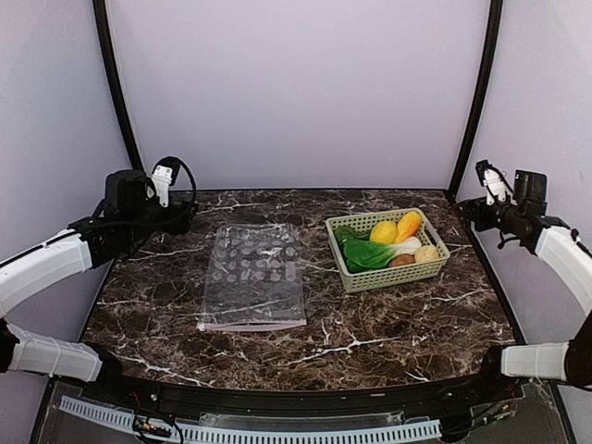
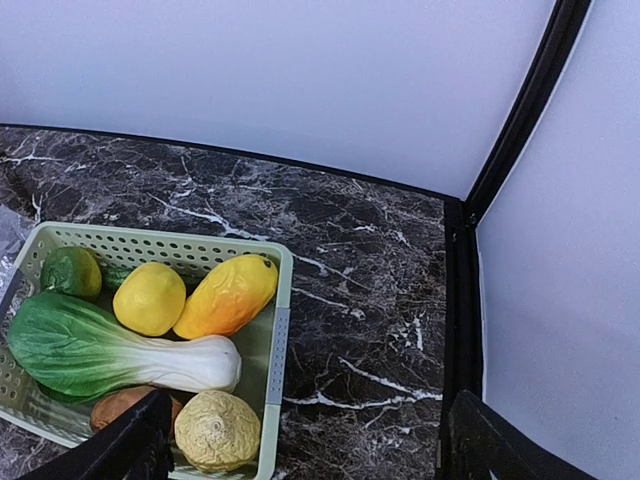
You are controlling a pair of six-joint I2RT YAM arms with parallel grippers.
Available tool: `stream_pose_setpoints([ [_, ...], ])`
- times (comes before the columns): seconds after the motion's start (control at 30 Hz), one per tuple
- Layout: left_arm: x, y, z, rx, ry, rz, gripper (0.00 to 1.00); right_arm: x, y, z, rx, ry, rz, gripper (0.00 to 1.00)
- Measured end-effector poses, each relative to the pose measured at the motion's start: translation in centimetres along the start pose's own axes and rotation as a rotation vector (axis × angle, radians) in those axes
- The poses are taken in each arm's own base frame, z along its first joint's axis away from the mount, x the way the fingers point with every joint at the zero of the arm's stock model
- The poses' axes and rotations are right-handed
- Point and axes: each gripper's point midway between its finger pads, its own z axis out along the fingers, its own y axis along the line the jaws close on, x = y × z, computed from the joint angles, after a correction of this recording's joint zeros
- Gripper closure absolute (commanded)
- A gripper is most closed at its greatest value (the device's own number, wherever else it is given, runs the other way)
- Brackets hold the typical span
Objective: Place the food in the zip-top bag and seal the zipper
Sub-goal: Pick up the zipper food storage bag at the center of the board.
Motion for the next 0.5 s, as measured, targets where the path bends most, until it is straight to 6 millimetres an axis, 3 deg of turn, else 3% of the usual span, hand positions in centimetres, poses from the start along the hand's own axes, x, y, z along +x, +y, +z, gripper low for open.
stream_pose_setpoints([
  [0.13, 0.7, -3.1, 0.1, 0.111, 0.009, 0.054, 0.32, 1.2, -0.5, 0.2, 0.004, -0.001, 0.002, 0.02],
  [0.2, 0.9, -5.6, -0.3, 0.188, 0.007, 0.104, 0.33, 1.6, -0.5, 0.3, -0.005, -0.001, -0.007, 0.02],
  [0.37, 2.1, -13.6, -3.0, 0.396, 0.006, 0.289, 0.33, 2.0, 0.4, 0.4, -0.065, -0.015, -0.046, 0.04],
  [0.5, 5.1, -20.5, -6.5, 0.57, 0.053, 0.467, 0.33, 1.9, 1.7, 0.4, -0.149, -0.035, -0.081, 0.05],
])
